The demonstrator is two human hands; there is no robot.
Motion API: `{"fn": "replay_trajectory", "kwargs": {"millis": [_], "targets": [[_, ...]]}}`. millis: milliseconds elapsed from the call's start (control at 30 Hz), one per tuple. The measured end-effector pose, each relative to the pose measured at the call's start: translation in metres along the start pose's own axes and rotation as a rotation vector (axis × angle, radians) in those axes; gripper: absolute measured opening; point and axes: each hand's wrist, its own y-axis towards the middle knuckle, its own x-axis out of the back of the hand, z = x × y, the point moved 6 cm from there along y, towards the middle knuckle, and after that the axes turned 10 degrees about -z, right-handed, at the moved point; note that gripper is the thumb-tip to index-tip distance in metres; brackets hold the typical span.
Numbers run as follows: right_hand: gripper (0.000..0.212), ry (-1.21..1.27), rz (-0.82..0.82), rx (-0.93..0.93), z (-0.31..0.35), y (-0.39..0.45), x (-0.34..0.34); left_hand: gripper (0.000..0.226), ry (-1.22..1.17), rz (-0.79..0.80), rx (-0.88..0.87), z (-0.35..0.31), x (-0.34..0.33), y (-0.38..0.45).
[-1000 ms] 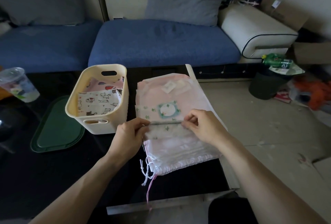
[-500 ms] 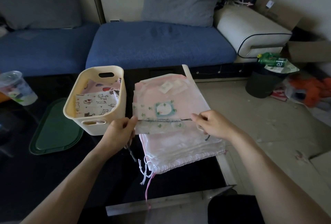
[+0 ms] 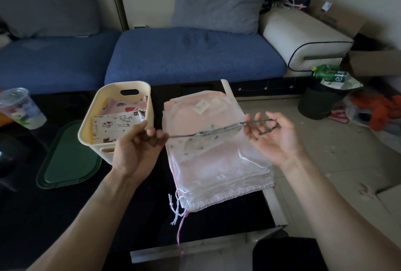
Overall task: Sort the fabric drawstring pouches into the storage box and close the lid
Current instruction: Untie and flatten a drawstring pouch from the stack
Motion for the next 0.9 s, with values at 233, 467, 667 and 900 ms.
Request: {"fn": "replay_trajectory", "kwargs": {"millis": [233,467,667,900], "targets": [[0.039,0.035,-0.064,-0.002,-0.014,-0.005,-0.003,0.043,0.025,0.035,0.178,0.028,-0.006,-0.008],[0.04,0.072,-0.173,-0.096,-0.034,0.007,0.009,0.029,0.541,0.227,0.121,0.047,-0.016,-0.019],[0.048,0.103,-0.121,-0.097,-0.025,0.008,0.003,0.029,1.166,0.159,-0.301,0.022,-0.007,-0.01],[0.05,-0.711,-0.106,-0.149,-0.016,0.005,0.023,0.021,1.421,0.128,-0.446,0.003,0.01,0.004]]}}
